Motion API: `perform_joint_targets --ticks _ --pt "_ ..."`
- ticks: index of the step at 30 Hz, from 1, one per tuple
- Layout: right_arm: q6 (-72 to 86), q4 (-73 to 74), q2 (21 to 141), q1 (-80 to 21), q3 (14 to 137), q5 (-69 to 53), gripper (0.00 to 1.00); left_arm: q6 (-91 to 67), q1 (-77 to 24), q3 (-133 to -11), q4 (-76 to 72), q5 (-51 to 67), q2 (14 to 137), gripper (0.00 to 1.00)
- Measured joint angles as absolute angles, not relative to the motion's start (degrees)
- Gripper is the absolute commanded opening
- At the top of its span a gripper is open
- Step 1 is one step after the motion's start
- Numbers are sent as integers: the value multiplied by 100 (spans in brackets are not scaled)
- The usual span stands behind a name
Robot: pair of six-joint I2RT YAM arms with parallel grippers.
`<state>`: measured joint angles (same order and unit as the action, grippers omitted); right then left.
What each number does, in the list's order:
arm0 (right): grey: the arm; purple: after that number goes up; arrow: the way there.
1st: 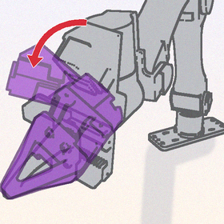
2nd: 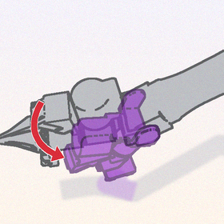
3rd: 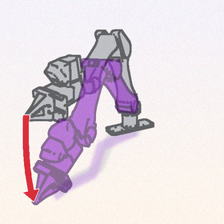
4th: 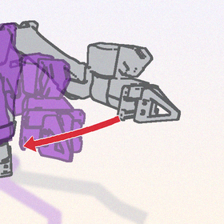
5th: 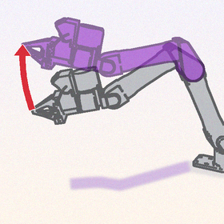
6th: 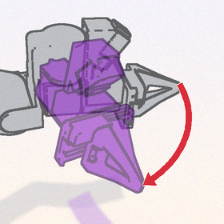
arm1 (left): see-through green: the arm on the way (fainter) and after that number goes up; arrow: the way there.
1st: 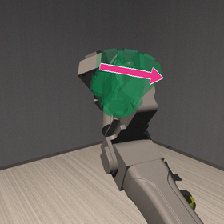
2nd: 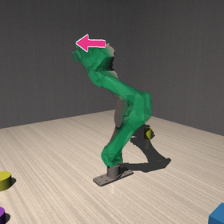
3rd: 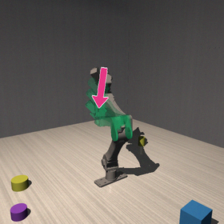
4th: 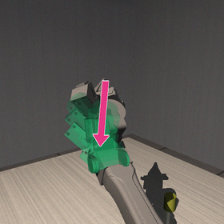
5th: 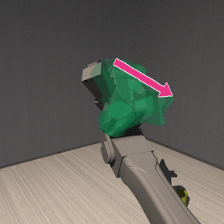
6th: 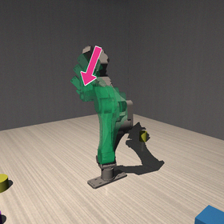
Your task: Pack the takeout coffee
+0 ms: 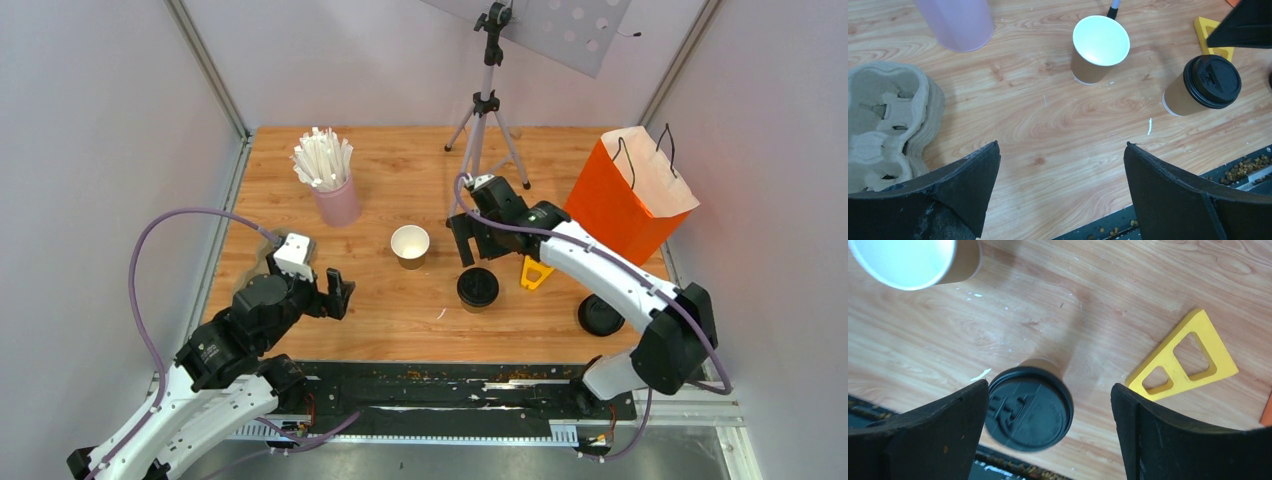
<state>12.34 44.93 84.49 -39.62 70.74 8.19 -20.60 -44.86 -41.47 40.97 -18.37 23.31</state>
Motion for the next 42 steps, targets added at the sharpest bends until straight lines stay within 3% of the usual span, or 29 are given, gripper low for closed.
perform_joint_targets --ticks 4,9,17,23,32,42 --pt "1605 5002 8018 -3962 7363 735 92 -2069 -4486 -4147 4104 -1984 2331 100" --pt "2178 5527 7371 -3962 7424 744 93 -2217 -4486 -4160 4101 -2010 2550 91" --pt "2810 6069 6482 -3962 7035 757 98 -2816 -4486 -4458 3437 -1815 4598 77" --pt "2847 6233 5815 -3962 6646 738 98 -3308 -4425 -4751 2652 -1769 6173 75" --pt "2849 5983 4952 -3962 6436 434 97 -3841 -3997 -5164 1811 -1708 7603 60" --pt "2794 5885 4851 -3962 6077 283 98 -4042 -3848 -5157 1356 -1721 8099 38"
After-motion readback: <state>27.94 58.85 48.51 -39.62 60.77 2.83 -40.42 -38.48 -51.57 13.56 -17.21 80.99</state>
